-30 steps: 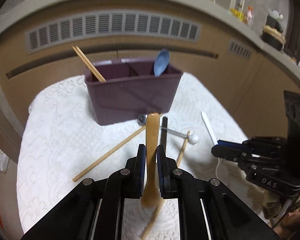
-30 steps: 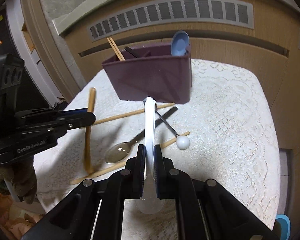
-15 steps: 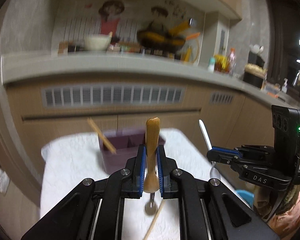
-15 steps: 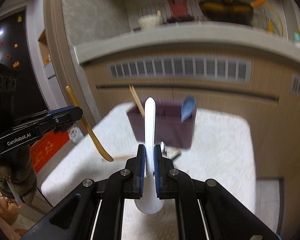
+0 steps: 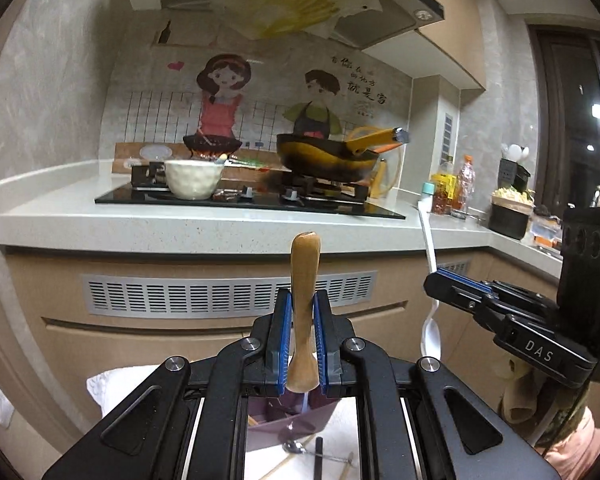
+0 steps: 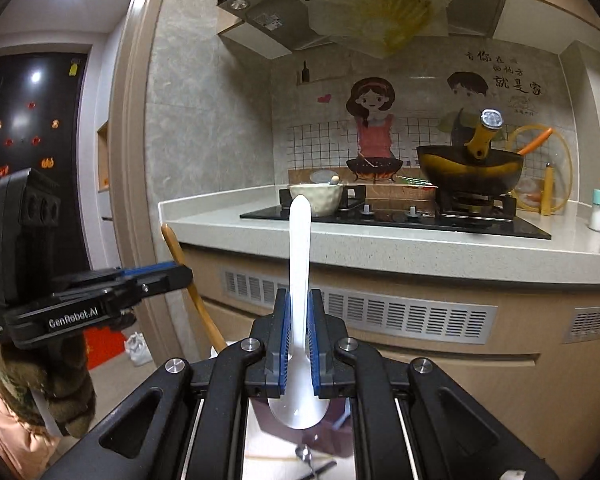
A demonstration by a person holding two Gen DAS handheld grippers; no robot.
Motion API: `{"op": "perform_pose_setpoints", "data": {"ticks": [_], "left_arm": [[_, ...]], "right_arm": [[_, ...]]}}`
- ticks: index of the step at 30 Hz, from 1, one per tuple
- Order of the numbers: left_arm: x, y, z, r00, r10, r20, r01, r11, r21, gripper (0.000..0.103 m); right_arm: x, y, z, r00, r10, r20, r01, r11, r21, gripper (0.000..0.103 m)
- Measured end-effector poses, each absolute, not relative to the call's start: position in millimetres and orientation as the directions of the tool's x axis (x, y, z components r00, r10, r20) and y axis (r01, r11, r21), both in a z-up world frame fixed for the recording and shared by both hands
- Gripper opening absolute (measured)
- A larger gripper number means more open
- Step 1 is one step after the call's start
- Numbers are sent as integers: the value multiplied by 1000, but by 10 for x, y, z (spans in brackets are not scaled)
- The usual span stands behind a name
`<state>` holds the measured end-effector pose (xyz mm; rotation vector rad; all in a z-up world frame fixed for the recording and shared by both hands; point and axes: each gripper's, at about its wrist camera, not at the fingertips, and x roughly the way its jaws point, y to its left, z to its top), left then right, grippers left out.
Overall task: Organize utensils
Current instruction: 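Lift both spoons, lower them into the caddy and open both grippers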
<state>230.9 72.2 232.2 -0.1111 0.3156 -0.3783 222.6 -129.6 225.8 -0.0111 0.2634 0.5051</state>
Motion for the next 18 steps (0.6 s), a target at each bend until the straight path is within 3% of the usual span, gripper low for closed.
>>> {"op": "perform_pose_setpoints", "data": {"ticks": [9, 18], "left_arm": [[3221, 751, 1646, 830, -367, -420, 305, 929, -210, 11], [3742, 683, 726, 722, -368, -586, 263, 929, -260, 11]], "right_arm": [[3116, -1134, 1656, 815, 462, -351, -460, 883, 94, 8], [3848, -1017, 601, 735, 417, -534, -401, 903, 153, 8]]}}
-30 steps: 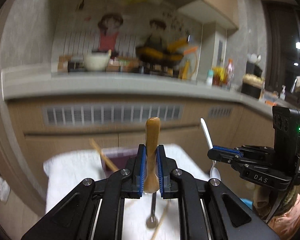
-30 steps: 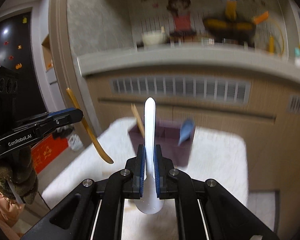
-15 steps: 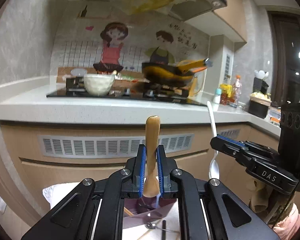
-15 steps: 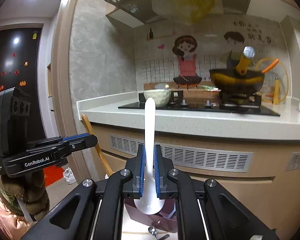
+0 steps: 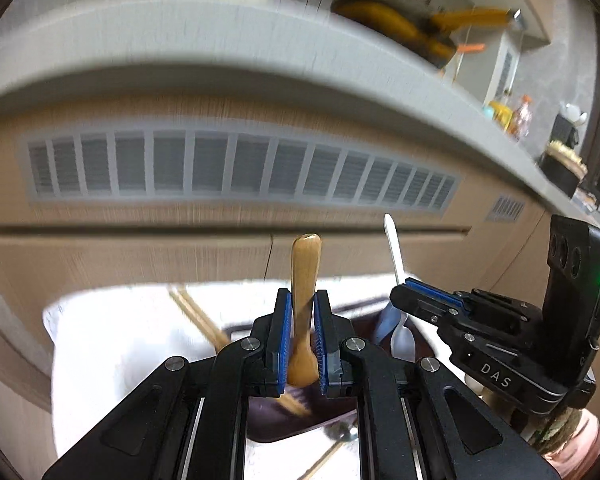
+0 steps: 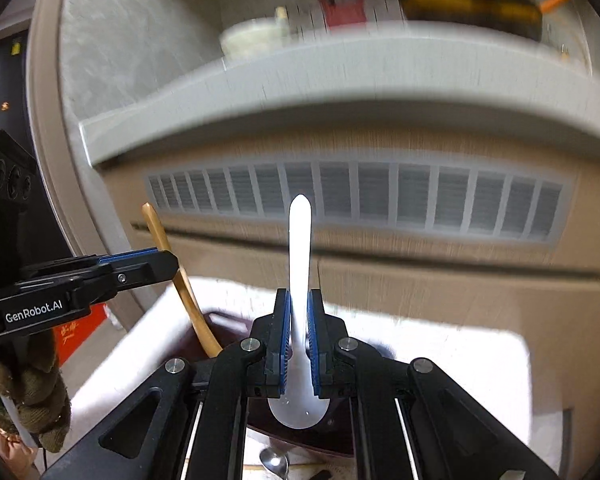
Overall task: Organize utensils
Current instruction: 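Lift both spoons, lower them into the caddy and open both grippers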
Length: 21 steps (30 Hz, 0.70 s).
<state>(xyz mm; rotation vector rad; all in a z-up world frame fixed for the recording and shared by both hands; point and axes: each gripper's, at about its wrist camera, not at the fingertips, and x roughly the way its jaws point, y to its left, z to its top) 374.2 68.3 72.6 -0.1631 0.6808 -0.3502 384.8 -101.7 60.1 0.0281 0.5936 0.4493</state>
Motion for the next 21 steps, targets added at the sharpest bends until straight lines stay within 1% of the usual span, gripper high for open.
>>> {"op": "perform_pose_setpoints", "data": {"ticks": [5, 7, 8, 9, 11, 13, 14, 15, 17, 21], "left_arm": [[3816, 615, 377, 668, -359, -652, 237, 933, -270, 14], [3808, 607, 349, 671, -354, -651, 232, 935, -269, 14], [3768, 595, 361, 678, -350, -646, 232, 936, -264, 15], [3742, 591, 379, 683, -351, -641, 235, 936, -263, 19], [3666, 591, 438, 693, -354, -628, 240, 935, -262, 24], [3595, 586, 512, 705, -350, -617, 241, 936, -257, 25], [3525, 578, 557, 712, -353, -607, 248, 935, -253, 27], [3483, 580, 596, 715, -355, -602, 252, 934, -251, 32], [3355, 563, 650, 720, -359, -594, 264, 933, -245, 39], [3085, 450, 682, 704, -375, -604, 307, 927, -217, 46]], "right_arm": [[3952, -965, 180, 676, 409, -613, -401, 902, 159, 9], [3942, -953, 102, 666, 401, -628, -402, 903, 151, 12], [3926, -947, 76, 663, 397, -634, -405, 903, 142, 16], [3888, -952, 71, 667, 390, -635, -407, 904, 129, 21], [3841, -972, 91, 674, 387, -629, -410, 905, 116, 23], [3750, -1013, 154, 689, 378, -619, -409, 907, 97, 23], [3690, -1051, 198, 698, 373, -612, -407, 909, 90, 23], [3644, -1105, 232, 702, 373, -607, -405, 910, 91, 24], [3542, -1212, 301, 710, 370, -599, -399, 913, 91, 28], [3301, -1395, 352, 725, 341, -599, -384, 921, 60, 35]]}}
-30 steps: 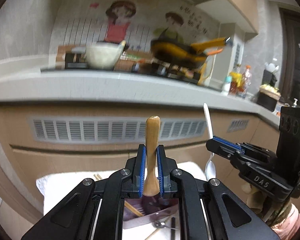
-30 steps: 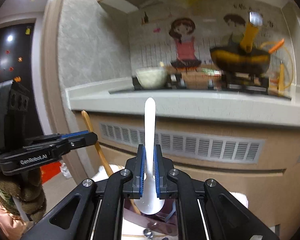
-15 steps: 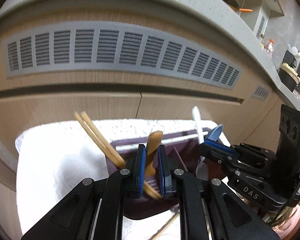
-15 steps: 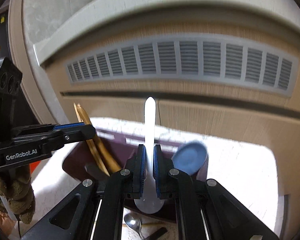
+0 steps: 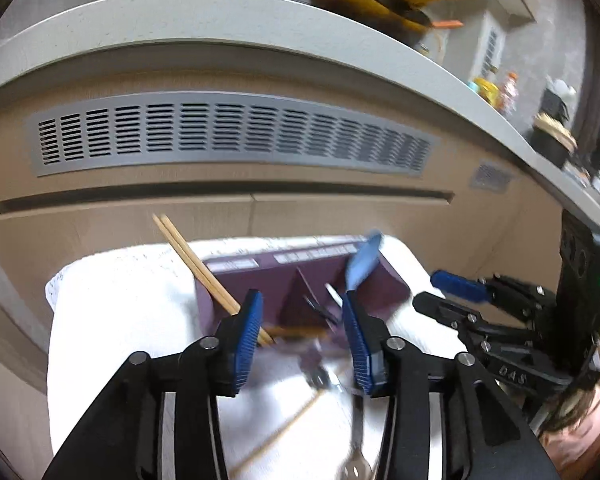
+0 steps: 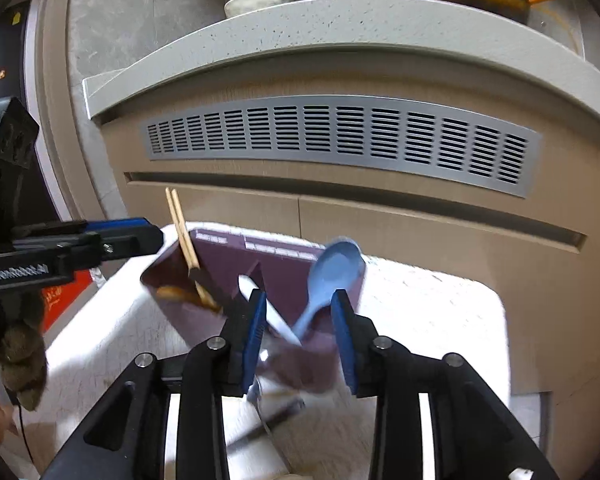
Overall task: Organize utensils
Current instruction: 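Grasp the dark brown spoon with the left gripper while the right grasps the white-ball steel spoon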
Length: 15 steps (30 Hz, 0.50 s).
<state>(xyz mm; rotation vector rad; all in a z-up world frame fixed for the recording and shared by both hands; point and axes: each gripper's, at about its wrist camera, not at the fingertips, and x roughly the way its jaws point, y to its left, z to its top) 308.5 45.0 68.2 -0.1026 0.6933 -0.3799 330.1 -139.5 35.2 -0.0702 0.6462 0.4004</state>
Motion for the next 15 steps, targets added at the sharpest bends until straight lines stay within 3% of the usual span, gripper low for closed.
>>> {"op": "perform_pose_setpoints", "data": {"ticks": [5, 12, 15], "left_arm": [[2749, 179, 367, 617, -387, -686, 386, 908, -165, 49], [2543, -198, -265, 432, -398, -809, 427, 881, -206, 48], [2562, -313, -424, 398, -377, -836, 427, 883, -196, 39]], "right_arm": [[2962, -1594, 249, 712, 305, -632, -365, 930, 38, 48], [2707, -1719, -96, 654, 279, -703, -351, 935, 46, 48], [2679, -1754, -198, 637, 280, -718, -337, 939, 67, 48]]}}
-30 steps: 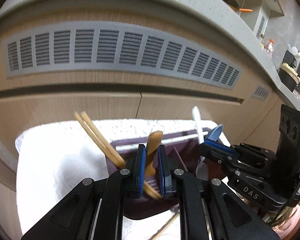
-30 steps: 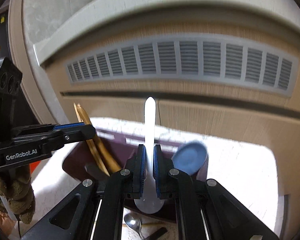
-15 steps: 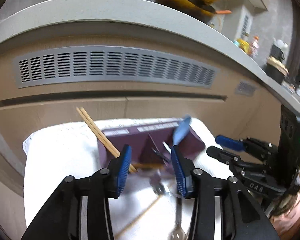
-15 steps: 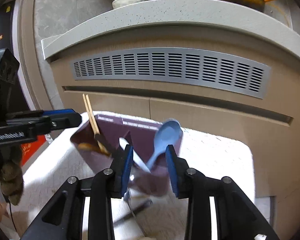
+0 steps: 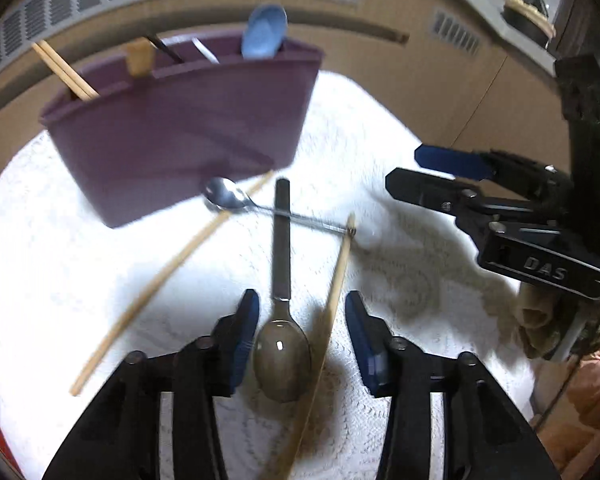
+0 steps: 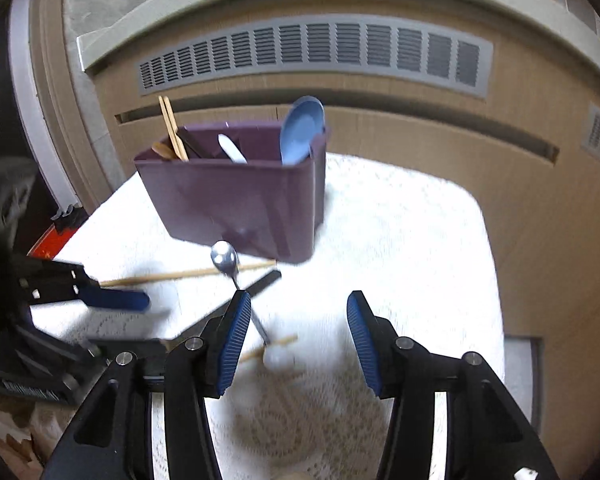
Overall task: Organize utensils
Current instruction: 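Grasp the dark brown spoon with the left gripper while the right grasps the white-ball steel spoon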
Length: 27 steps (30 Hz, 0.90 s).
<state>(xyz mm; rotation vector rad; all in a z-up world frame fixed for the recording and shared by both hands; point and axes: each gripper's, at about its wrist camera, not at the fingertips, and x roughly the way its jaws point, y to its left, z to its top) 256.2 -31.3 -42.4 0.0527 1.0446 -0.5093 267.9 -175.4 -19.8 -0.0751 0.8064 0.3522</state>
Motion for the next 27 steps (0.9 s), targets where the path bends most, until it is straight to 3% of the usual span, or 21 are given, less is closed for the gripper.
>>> {"op": "perform_pose_setpoints", "data": {"ticks": [5, 11, 19, 25, 27], "left_arm": [[2772, -346, -490, 399, -345, -850, 374, 907, -193, 31], [2932, -400, -610, 371, -330, -868, 374, 909, -186, 12], [2611, -33, -587, 395, -254, -883, 364, 926, -104, 12], [2449, 367, -597, 381, -257, -888, 289, 945, -150, 12], [2450, 398, -607, 378, -266, -887, 282, 945, -164, 12]], "right_arm": [[2617, -1809, -320, 620, 282, -732, -334, 939, 78, 48], [2670, -1642, -375, 591, 295, -751, -364, 928, 78, 48], [2730, -1365, -465, 493, 344, -799, -461, 882, 95, 48], [2736, -1379, -595, 482, 308, -821, -438, 895, 79, 48], [2748, -1410, -654, 478, 290, -829, -414, 907, 78, 42]]}}
